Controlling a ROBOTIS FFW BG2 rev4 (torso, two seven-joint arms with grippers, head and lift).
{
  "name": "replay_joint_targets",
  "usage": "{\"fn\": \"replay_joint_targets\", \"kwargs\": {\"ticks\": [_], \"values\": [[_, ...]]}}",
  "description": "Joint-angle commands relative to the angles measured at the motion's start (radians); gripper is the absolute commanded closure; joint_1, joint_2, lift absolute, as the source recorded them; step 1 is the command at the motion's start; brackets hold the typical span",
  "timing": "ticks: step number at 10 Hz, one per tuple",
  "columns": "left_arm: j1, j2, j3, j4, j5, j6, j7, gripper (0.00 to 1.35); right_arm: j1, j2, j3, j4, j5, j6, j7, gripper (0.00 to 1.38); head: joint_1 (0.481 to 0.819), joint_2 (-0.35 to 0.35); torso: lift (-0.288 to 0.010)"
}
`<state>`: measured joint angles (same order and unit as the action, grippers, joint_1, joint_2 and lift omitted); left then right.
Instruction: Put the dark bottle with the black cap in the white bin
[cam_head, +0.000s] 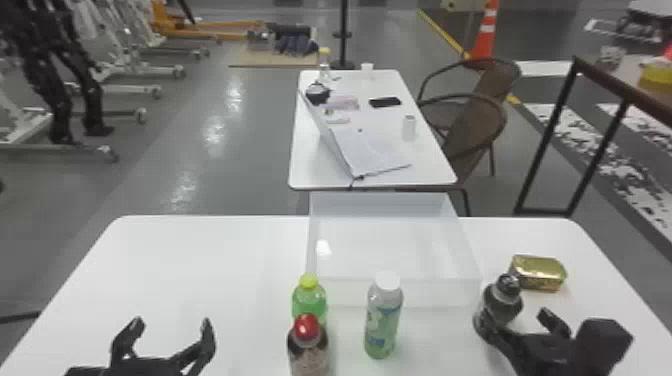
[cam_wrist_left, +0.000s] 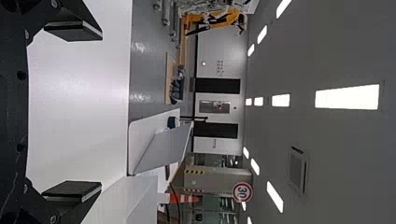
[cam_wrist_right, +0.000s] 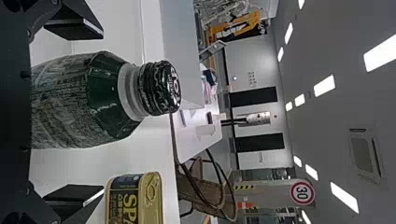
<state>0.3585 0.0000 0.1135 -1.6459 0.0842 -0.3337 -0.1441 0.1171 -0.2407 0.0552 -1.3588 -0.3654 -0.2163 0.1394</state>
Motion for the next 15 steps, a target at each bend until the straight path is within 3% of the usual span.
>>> {"fn": "replay_joint_targets", "kwargs": {"ticks": [1,3,4,5,7,9,11,13,15], "values": [[0.004,-0.003,0.003,0.000,0.006,-0.007,0.000,0.17,-0.014,-0.005,0.000,0.009,0.009,0.000,0.002,0.13,0.549,0.000,-0.100],[0.007,-0.003,0.008,0.000,0.011,-0.008,0.000,0.17,-0.034,-0.008,0.000,0.033,0.009,0.000,0.019,0.16,0.549,0.000,-0.100],[0.007,-0.003,0.008,0.000,0.012,-0.008,0.000,0.17,-0.045,-0.008,0.000,0.046,0.013,0.000,0.025,0.31,0.549,0.000,-0.100],[0.007,-0.003,0.008,0.000,0.012,-0.008,0.000,0.17,-0.053,-0.006,0.000,0.055,0.009,0.000,0.029,0.58,0.549,0.000,-0.100],[0.007,-0.003,0.008,0.003,0.012,-0.010,0.000,0.17,-0.048,-0.006,0.000,0.056,-0.004,-0.008,0.039,0.73,0.549,0.000,-0.100],[0.005,-0.003,0.006,0.005,0.014,-0.011,0.000,0.17,-0.010,0.005,-0.005,0.000,-0.021,-0.017,0.037,0.74,0.549,0.000,-0.100],[0.005,-0.003,0.006,0.006,0.014,-0.011,0.000,0.17,0.056,0.034,-0.015,-0.148,-0.015,-0.015,0.006,0.74,0.549,0.000,-0.100],[0.004,-0.003,0.005,0.011,0.014,-0.011,-0.002,0.17,0.087,0.038,-0.026,-0.316,0.005,0.041,-0.031,0.74,0.549,0.000,-0.100],[0.000,-0.003,0.003,0.021,0.025,-0.011,-0.002,0.17,0.070,0.040,-0.034,-0.376,-0.001,0.057,-0.060,0.74,0.549,0.000,-0.100]]}}
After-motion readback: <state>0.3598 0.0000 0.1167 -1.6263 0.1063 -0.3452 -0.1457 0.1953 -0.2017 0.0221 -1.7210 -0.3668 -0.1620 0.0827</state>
